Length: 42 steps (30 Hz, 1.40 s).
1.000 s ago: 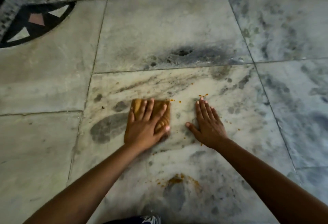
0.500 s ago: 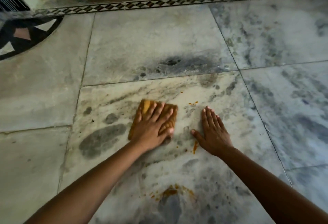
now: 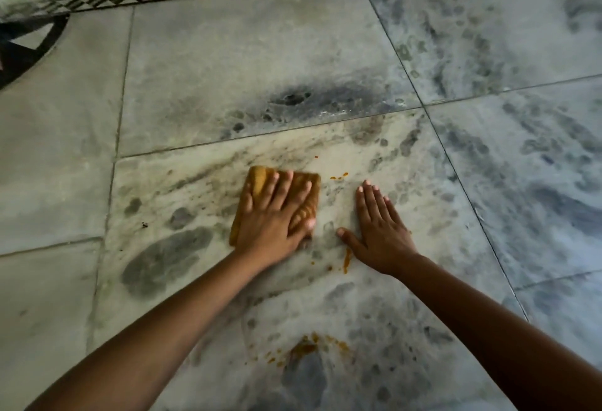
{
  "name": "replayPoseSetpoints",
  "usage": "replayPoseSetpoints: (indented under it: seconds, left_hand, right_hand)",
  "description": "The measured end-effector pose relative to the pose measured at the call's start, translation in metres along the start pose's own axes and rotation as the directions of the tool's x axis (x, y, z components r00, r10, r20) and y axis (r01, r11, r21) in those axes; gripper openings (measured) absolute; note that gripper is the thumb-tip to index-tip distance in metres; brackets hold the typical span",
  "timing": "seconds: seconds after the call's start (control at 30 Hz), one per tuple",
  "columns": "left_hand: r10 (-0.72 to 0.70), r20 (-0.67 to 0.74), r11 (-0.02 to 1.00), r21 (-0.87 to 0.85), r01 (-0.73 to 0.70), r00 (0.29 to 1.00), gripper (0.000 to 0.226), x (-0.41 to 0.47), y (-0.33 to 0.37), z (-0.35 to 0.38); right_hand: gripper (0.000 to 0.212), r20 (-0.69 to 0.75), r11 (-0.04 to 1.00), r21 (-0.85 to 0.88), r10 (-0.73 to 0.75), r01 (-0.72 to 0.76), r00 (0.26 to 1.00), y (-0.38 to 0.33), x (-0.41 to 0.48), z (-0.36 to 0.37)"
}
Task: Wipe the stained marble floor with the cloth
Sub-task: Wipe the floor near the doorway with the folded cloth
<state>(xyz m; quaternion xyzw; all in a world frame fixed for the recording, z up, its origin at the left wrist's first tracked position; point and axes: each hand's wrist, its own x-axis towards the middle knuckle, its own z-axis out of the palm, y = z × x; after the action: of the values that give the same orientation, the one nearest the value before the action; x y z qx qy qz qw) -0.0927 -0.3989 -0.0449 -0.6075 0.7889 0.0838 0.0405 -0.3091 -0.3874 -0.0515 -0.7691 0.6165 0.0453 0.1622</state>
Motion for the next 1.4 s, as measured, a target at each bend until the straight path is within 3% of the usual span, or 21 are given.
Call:
replayPoseSetpoints:
  seconds: [0.1,0.27,0.33,0.47,0.57,0.67,0.8,0.9,1.07,1.23,1.3,1.4]
  left_hand:
    - [0.096,-0.023,0.995,-0.023,-0.097,0.995,0.064,-0.049,-0.027,0.012]
    - [-0.286,0.002,0.957,-0.057,0.285,0.958,0.058,0.009,-0.056,-0.005]
    - [-0.338,0.002,0.936,-0.103,0.336,0.941,0.057,0.058,-0.041,-0.014]
    - [-0.22,0.059,0.965,-0.132,0.226,0.974,0.06,0.109,0.012,-0.024]
    - [-0.012,0.088,0.998,-0.061,0.017,0.996,0.06,0.079,0.038,-0.018]
    - [0.145,0.059,0.989,-0.032,-0.143,0.988,0.06,0.039,0.016,-0.009]
    - [-0.066,0.039,0.994,-0.089,0.069,0.997,0.054,0.065,-0.013,-0.015]
    - [-0.157,0.038,0.984,-0.084,0.16,0.987,0.055,0.113,0.015,-0.025]
    - [0.043,0.098,0.996,-0.078,-0.035,0.994,0.061,0.112,0.078,-0.019]
    - [0.36,0.11,0.932,0.01,-0.363,0.926,0.068,0.037,0.031,-0.007]
    - [0.332,0.105,0.939,0.051,-0.339,0.937,0.069,0.033,-0.003,-0.009]
    - [0.159,0.106,0.984,0.057,-0.166,0.982,0.066,0.077,-0.011,-0.02]
  right_hand:
    - [0.111,0.01,1.0,-0.002,-0.008,0.008,1.0,0.0,0.0,-0.001]
    - [0.091,-0.013,0.999,0.032,0.002,-0.001,1.0,0.001,-0.001,-0.003]
    - [0.084,-0.04,0.999,0.042,0.009,-0.008,0.999,0.004,-0.004,-0.006]
    - [0.085,-0.096,0.996,0.07,0.069,-0.062,0.993,0.021,-0.01,-0.012]
    - [0.089,-0.082,0.985,0.083,0.155,-0.148,0.984,0.039,-0.018,-0.01]
    - [0.094,-0.061,0.978,0.081,0.2,-0.194,0.978,0.054,-0.032,-0.007]
    - [0.093,-0.06,0.98,0.063,0.194,-0.19,0.979,0.066,-0.047,0.0]
    - [0.096,-0.013,0.977,0.117,0.179,-0.176,0.984,0.069,-0.047,0.0]
    - [0.099,0.001,0.983,0.104,0.154,-0.153,0.988,0.072,-0.047,0.0]
    - [0.098,-0.049,0.987,0.101,0.132,-0.126,0.99,0.072,-0.049,0.002]
    - [0.096,-0.094,0.989,0.089,0.126,-0.118,0.988,0.072,-0.051,0.007]
    - [0.093,-0.12,0.99,0.078,0.126,-0.118,0.985,0.073,-0.05,0.012]
